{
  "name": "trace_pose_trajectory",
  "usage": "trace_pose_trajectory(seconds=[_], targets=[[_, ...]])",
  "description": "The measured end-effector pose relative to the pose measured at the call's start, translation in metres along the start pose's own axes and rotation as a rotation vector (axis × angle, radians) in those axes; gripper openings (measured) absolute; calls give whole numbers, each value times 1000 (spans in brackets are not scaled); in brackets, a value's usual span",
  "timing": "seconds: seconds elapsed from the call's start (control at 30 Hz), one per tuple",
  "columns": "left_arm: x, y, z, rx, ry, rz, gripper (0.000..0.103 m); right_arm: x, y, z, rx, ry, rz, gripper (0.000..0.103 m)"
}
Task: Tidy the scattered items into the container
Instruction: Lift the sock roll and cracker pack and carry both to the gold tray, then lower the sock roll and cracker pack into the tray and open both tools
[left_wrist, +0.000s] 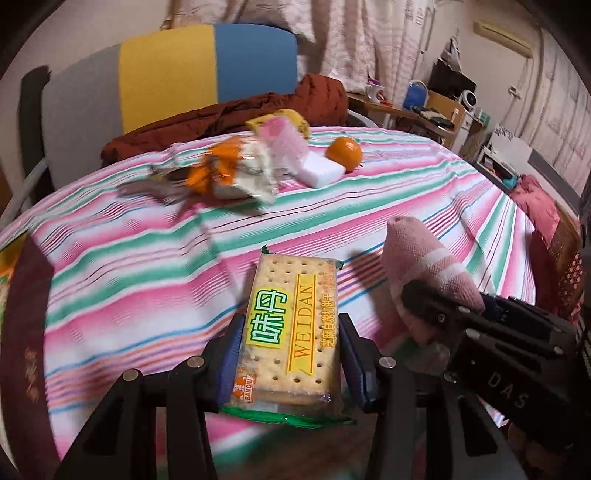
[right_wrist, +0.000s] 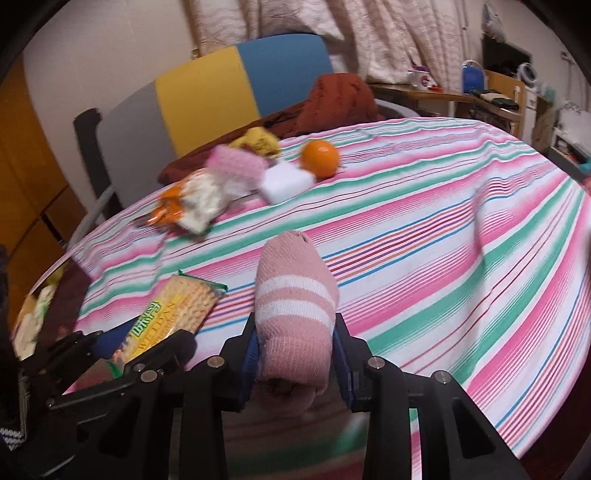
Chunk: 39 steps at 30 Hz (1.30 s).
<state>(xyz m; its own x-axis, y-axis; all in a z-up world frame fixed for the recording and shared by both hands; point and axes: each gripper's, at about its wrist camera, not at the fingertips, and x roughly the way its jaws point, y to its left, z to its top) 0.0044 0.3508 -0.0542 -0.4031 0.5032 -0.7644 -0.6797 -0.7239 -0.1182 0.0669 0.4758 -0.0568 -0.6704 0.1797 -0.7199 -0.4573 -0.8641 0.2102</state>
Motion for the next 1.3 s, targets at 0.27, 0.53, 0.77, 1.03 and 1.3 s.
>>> trace_pose_trajectory(seconds=[0.27,0.53,0.77,1.03,1.3], targets=[[-56,36,-14,-57,-43,2,49,-22,40,-17,-7,25,119,37],[-115,84,-32,-112,-114,32,49,-47,103,-18,-117,-4,238,37],[-156,139,-48,-205,-157,98,49,-53,171,-20,-212,11,353,37],[-165,218,-80,-338,-98,187,49,-49,247,-23,-316,40,455,37],[-138,253,-96,-382,21,140,50,-17,307,-30,-350,96,477,45]])
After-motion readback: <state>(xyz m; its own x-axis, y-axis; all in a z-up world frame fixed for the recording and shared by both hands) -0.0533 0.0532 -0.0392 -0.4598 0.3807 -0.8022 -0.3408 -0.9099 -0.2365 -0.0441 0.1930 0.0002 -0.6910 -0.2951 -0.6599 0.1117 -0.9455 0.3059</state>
